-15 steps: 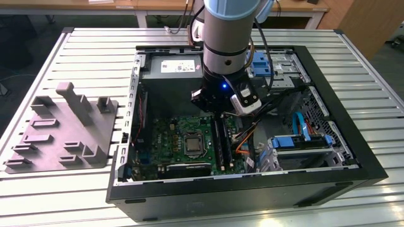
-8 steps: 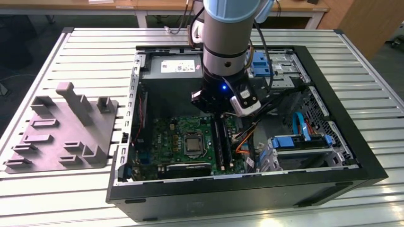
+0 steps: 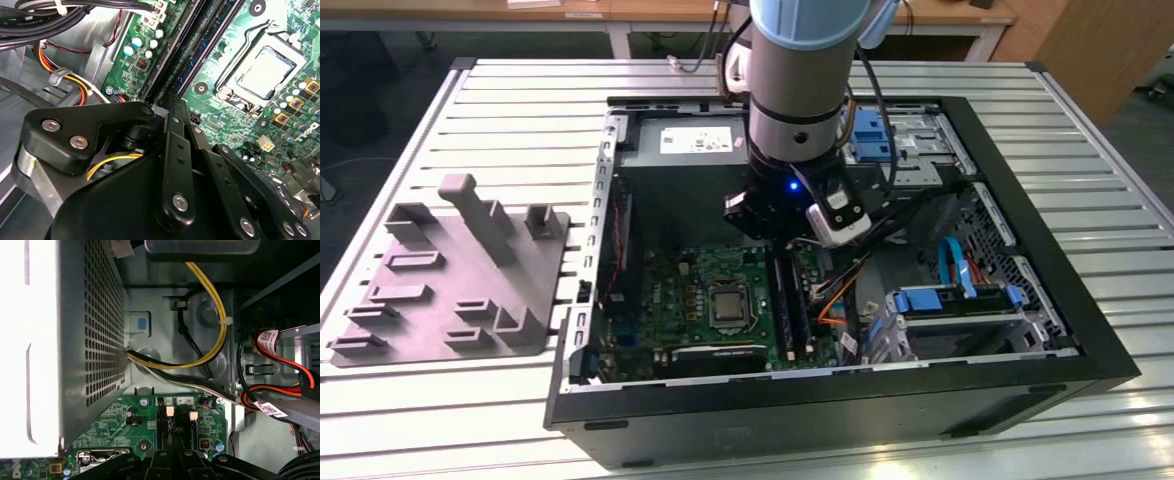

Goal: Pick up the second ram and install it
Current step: 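Press down the second ram until it locks into place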

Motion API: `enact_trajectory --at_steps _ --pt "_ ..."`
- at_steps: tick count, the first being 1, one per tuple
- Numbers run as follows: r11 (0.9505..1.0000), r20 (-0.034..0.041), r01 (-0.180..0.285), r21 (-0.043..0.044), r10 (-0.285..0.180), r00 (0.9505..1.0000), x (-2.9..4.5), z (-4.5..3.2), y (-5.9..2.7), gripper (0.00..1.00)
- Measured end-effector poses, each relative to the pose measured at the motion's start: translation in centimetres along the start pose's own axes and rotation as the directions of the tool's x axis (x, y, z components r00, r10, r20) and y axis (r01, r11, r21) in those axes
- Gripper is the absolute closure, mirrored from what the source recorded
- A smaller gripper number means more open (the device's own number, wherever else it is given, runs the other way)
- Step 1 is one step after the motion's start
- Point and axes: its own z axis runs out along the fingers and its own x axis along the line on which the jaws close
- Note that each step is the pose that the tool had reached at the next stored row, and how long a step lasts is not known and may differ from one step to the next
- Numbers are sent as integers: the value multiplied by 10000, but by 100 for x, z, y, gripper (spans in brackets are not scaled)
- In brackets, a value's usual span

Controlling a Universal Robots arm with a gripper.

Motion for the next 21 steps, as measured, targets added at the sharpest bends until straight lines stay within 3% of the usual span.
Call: enact_trajectory --at_steps 13,21 --pt "10000 2 -1 -3 1 10000 0 20 0 90" --pt "10000 2 -1 -5 1 10000 -3 -85 2 90"
